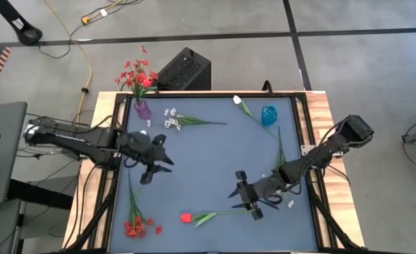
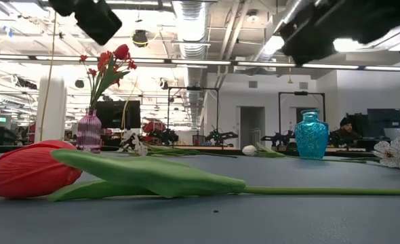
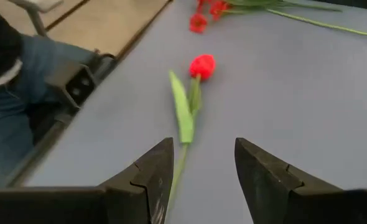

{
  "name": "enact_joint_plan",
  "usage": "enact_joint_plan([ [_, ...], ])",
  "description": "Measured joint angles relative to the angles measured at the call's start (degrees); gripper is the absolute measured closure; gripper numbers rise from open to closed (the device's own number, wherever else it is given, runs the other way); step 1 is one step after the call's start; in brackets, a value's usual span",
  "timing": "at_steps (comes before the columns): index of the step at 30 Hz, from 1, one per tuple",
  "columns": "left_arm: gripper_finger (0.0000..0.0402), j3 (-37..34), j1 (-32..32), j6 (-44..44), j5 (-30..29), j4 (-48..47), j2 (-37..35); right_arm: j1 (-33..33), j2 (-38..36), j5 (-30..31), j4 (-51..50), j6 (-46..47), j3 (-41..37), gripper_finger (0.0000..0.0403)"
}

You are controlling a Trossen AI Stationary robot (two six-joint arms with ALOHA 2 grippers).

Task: Sort flowers into vase by color
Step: Put the red flower into the violet vase

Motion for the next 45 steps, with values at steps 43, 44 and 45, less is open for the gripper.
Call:
enact_joint_plan([
  [43, 0.0318, -23.57, -20.47, 1.81, -22.69, 67.00, 18.50, 2.50, 31.67, -0.32, -14.24, 14.06, 21.88, 0.0331],
  [44, 0.0318, -24.23, -20.46, 1.83, -22.62, 67.84, 18.50, 2.50, 31.72, -0.30, -14.17, 14.03, 21.84, 0.0349],
  [45, 0.0318, -24.57, -20.46, 1.81, -22.76, 68.08, 18.48, 2.53, 31.70, -0.32, -14.21, 13.71, 21.83, 0.0367],
])
